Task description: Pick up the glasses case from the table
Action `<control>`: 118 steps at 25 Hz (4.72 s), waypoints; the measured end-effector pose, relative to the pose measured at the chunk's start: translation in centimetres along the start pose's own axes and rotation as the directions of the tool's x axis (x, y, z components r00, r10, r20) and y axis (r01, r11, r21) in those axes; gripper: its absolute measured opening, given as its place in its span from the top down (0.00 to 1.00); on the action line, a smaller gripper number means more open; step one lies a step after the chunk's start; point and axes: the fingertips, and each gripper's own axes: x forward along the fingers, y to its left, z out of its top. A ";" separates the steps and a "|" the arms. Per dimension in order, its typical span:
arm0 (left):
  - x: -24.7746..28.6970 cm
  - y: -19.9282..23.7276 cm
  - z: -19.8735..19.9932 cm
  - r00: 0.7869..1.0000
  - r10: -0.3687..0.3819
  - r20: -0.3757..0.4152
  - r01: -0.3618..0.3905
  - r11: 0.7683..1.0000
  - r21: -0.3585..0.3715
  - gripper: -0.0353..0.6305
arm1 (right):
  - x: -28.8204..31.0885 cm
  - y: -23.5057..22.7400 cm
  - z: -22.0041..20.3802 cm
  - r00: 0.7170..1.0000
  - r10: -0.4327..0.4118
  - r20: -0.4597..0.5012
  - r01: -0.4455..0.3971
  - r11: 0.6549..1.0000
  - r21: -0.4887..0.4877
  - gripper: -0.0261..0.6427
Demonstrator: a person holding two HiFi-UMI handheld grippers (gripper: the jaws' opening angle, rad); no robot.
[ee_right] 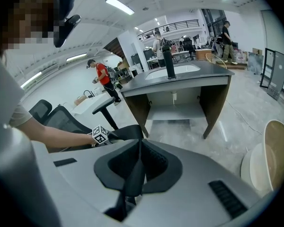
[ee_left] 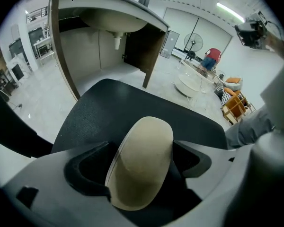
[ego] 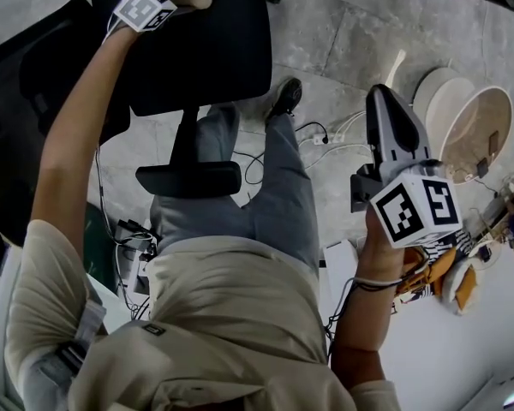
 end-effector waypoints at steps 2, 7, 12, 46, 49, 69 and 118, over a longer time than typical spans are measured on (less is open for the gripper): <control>0.5 -0.1 -0.1 1.000 -0.010 -0.012 0.010 1.000 0.016 0.31 | 0.1 -0.1 -0.3 1.000 0.000 -0.008 0.000 1.000 0.005 0.92; 1.3 -1.1 -0.3 0.997 -0.062 -0.049 0.065 0.996 0.069 0.29 | 1.0 0.1 -0.9 1.000 0.003 -0.027 -0.003 1.000 0.014 0.92; 2.4 -1.6 -0.4 0.995 -0.081 -0.065 0.087 0.992 0.087 0.29 | 1.9 0.7 -0.7 0.999 0.031 -0.022 -0.031 1.000 -0.004 0.92; -6.7 -0.4 -0.6 0.980 0.094 0.174 -0.047 0.965 -0.257 0.29 | 0.8 6.1 4.1 0.997 0.071 0.040 -0.067 0.993 -0.097 0.92; -8.9 -0.4 0.4 0.967 0.113 0.230 -0.047 0.961 -0.273 0.29 | 0.4 7.0 5.0 0.995 0.085 0.055 -0.078 0.991 -0.112 0.92; -28.3 -2.5 6.8 0.785 0.295 0.544 -0.063 0.913 -0.404 0.31 | -3.5 12.5 12.0 0.972 0.177 0.151 -0.139 0.963 -0.232 0.92; -69.0 -22.7 7.0 0.227 0.462 0.857 -0.136 0.887 -0.442 0.32 | -17.7 31.7 21.1 0.756 0.619 0.214 -0.435 0.719 -0.541 0.93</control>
